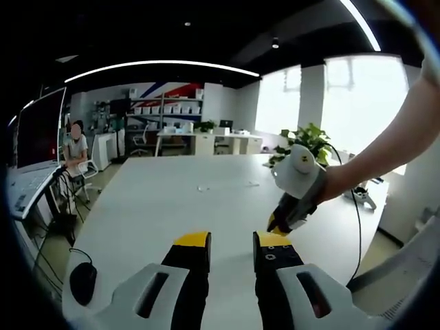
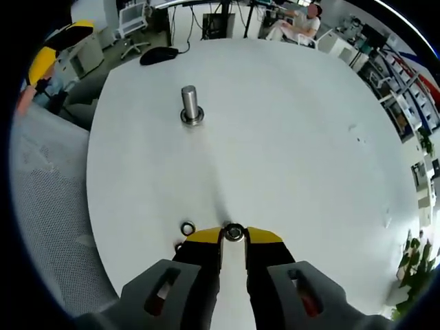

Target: Place the washer onto the threaded stud by aligning its center hole with the stud, sliding it down to the base, and recovering from edge contact or off-axis alignment until the washer reaches the visible bottom stop.

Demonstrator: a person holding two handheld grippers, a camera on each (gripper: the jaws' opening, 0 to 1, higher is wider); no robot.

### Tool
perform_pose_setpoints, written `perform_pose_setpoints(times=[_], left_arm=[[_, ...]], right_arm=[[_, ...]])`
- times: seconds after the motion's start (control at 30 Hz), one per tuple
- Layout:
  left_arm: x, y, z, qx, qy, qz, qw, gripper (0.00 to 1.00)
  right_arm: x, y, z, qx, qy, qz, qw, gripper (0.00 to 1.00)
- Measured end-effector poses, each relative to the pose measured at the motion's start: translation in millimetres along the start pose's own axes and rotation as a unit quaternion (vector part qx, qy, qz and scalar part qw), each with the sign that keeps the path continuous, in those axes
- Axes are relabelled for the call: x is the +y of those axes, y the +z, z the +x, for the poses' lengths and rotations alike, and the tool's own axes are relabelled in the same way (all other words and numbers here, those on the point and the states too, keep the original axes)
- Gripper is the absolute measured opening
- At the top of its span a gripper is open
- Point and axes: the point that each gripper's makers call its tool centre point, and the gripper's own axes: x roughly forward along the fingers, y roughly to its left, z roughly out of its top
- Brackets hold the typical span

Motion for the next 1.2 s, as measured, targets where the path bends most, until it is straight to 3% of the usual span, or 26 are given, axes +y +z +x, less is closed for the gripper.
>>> perform_pose_setpoints(times=[0.67, 1.2], left_arm=[[0.5, -1.6, 0, 0.003, 0.002, -0.001, 1.0000, 0.22], [0.1, -1.4, 0, 0.003, 0.002, 0.001, 1.0000, 0.22]], right_arm=[[2, -1.2, -2, -0.009, 0.001, 0.007, 0.9999, 0.16], [9, -14.9, -3, -0.002, 0.004, 0.020, 0.9998, 0.16]])
